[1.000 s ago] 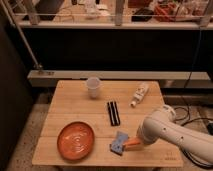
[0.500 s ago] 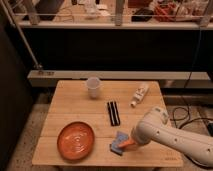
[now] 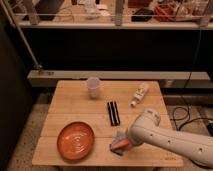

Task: Place the pepper on the white sponge

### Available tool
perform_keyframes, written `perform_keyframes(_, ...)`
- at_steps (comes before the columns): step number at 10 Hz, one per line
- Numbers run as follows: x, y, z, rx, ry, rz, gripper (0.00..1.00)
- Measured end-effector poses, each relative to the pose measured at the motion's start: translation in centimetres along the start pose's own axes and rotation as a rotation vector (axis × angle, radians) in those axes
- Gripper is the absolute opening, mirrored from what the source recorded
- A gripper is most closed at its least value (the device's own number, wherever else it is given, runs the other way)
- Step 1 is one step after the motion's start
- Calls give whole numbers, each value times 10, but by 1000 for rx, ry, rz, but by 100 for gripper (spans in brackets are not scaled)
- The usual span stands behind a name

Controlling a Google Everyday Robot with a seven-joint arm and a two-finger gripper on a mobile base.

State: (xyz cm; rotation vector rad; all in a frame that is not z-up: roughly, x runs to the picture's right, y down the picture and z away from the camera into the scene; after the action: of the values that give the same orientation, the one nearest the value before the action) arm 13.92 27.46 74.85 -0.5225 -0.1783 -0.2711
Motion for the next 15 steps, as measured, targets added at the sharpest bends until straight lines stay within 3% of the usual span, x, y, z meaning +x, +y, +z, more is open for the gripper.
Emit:
perform_keyframes(10,-7,-16,7,22,-40,-70,6)
perform_keyframes(11,-8,-16,8,23,-46,-78,15)
perform_keyframes(14,-8,-16,7,25,-54,-88,20)
perform_keyframes(15,-9,-16,7,25,-58,-97,28)
